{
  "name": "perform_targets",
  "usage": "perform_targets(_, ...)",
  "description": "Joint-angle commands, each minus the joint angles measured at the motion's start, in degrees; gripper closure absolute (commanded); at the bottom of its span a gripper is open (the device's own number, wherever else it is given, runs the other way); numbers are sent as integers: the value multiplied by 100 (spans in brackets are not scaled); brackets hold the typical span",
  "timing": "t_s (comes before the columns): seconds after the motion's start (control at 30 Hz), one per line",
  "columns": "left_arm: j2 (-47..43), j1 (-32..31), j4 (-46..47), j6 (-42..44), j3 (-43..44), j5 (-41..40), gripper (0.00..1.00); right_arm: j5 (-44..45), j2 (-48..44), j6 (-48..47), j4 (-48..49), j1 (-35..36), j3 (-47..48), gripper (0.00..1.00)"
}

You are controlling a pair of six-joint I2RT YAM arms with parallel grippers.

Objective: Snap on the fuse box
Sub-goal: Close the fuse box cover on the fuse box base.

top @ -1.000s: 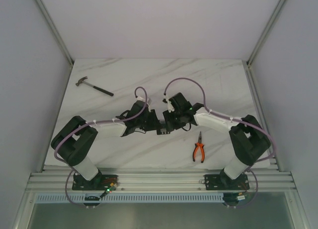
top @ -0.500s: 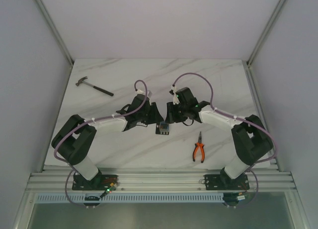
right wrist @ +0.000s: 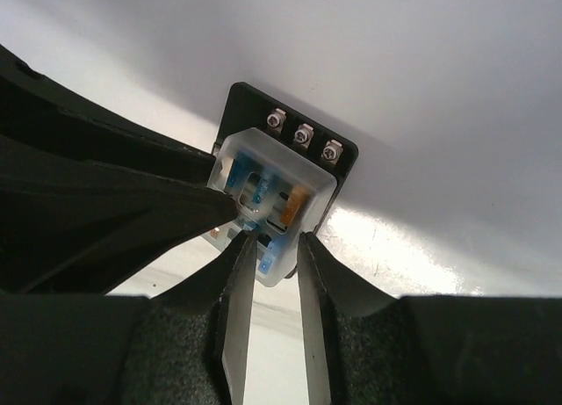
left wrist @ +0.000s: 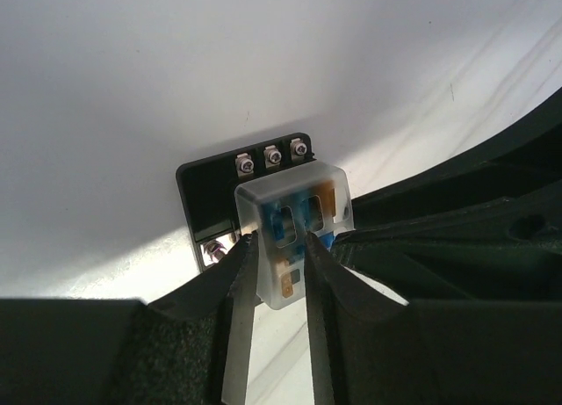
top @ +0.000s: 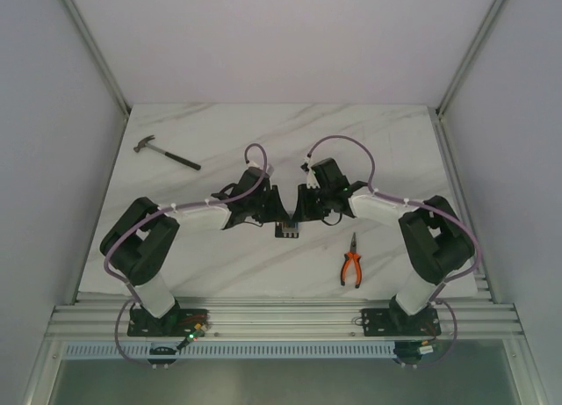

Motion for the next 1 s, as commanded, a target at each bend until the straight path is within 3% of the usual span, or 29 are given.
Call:
perform_targets(0.0, 337, -192, -408, 81, 43, 188, 67, -82, 464, 9, -95, 55, -327, 76)
perform_targets(0.33, 859, -447, -738, 70, 154, 288, 72, 126, 1117, -40, -35, 99, -501, 83)
perform_targets(0.47, 400, -450, -692, -58, -66, 193, 73, 265, 412, -191, 126, 174, -443, 81)
perform_targets(0.63, -333, -444, -646, -88, -149, -254, 62, 813, -612, -392, 97, 175, -405, 66)
perform_targets(0.83, -1347, -136, -650, 112, -379, -1402, 41, 2687, -1916, -714, -17, -131, -620, 37)
perform_targets(0.97, -2115, 361, -644, 279, -810, -2305, 25, 3640, -2606, -1129, 555, -798, -1167, 20)
